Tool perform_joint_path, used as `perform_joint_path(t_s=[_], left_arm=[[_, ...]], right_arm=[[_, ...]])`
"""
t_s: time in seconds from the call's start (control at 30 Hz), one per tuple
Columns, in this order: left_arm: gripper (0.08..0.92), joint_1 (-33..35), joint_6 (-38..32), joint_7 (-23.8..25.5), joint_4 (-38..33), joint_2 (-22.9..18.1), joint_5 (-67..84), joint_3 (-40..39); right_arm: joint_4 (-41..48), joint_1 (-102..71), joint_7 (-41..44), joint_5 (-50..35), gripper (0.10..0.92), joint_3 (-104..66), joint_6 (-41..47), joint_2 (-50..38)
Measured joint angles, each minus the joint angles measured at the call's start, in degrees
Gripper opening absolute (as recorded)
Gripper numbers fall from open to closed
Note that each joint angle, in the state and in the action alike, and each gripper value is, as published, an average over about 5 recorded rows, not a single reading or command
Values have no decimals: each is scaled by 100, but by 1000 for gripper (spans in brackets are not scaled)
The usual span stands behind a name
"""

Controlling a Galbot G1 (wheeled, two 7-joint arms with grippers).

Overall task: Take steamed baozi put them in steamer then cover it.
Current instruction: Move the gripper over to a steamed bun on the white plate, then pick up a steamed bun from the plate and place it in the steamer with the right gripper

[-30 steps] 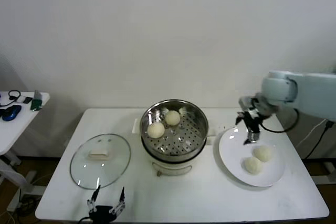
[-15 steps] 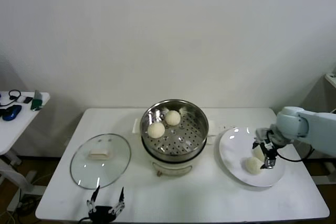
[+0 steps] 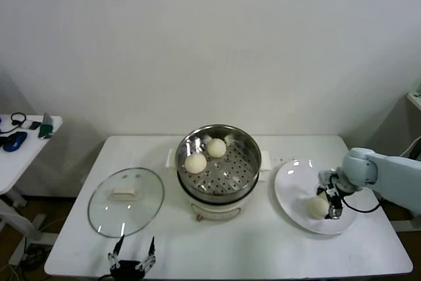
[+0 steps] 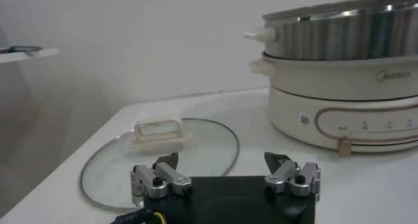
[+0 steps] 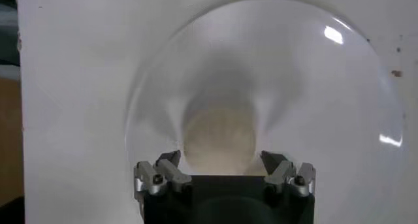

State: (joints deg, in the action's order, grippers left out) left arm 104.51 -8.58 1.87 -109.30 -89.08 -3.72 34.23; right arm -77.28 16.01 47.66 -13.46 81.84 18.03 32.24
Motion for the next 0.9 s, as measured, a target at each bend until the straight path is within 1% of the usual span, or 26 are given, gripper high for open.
perform_joint_path(t_s=[0.17, 0.37, 0.5, 0.63, 0.77, 0.9], left_arm=[[823, 11, 2, -3, -24, -9, -16, 0], [823, 27, -10, -13, -33, -22, -35, -11], [823, 33, -10, -14, -46, -24, -54, -20], [823, 15, -5, -9, -37, -24, -86, -40], [823, -4, -4, -5, -3, -24, -108, -57], [823, -19, -8, -2, 22, -24, -122, -59]], right_arm=[[67, -95, 7, -23, 714, -111, -17, 44], [46, 32, 91, -75, 653, -56, -100, 35], [1, 500, 220, -130, 645, 212, -264, 91], [-7, 1358, 387, -248, 645, 706, -604, 273], [-81, 2386, 521, -413, 645, 1160, -1112, 613], [-336, 3334, 572, -624, 645, 1416, -1617, 1034]])
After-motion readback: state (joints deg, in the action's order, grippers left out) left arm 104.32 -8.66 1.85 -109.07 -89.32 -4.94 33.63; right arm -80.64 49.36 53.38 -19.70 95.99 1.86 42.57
